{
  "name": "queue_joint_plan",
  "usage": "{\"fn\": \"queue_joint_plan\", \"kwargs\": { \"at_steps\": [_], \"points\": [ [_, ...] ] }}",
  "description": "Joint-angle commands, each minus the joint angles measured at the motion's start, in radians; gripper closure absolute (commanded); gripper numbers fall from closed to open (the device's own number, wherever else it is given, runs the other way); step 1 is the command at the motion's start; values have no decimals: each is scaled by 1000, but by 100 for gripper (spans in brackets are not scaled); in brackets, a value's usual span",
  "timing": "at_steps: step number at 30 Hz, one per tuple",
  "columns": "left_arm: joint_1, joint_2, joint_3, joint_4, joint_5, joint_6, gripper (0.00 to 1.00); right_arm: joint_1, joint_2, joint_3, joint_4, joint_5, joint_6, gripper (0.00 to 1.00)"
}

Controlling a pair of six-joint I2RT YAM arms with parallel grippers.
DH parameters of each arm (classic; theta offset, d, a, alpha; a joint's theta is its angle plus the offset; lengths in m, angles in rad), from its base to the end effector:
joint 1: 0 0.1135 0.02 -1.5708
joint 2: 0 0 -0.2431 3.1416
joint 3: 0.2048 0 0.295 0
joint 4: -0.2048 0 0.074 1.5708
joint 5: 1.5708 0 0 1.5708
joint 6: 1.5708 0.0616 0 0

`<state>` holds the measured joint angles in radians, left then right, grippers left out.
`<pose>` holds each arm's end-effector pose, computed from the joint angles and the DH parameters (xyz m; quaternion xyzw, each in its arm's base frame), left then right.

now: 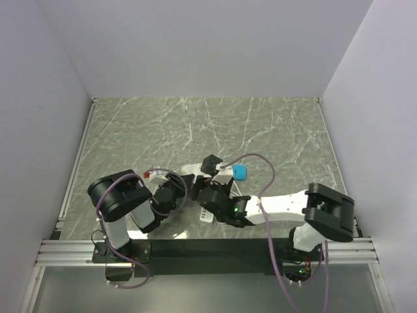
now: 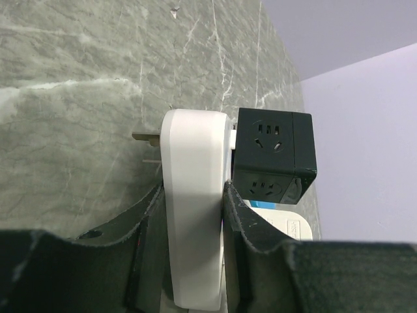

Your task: Insert the plug

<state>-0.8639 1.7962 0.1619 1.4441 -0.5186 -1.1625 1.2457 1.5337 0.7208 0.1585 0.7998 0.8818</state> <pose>0.1798 -0.1635 0.0343 -0.2723 0.7127 -0.4176 0.4934 0.1523 0.3136 0.1167 0.0199 0.8436 0.1866 0.5031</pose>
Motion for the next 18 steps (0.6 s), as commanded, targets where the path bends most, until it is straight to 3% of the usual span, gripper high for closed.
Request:
{"fn": "queue_joint_plan", "kwargs": {
  "at_steps": [1,5,11,18],
  "points": [
    [17,-6,2,-59,38,55,100,-8,-118,-29,-7,65,-40,9],
    [115,-11,-19,-36,92,52,100,-26,-292,-90,-27,122,-105,8],
    [241,-72,-42,-73,141,64,100,-166,-455,-159,-86,102,-167,9],
    [345,-170,-30,-197,161,116,100,-348,-458,-216,-83,7,-208,9]
  ]
}}
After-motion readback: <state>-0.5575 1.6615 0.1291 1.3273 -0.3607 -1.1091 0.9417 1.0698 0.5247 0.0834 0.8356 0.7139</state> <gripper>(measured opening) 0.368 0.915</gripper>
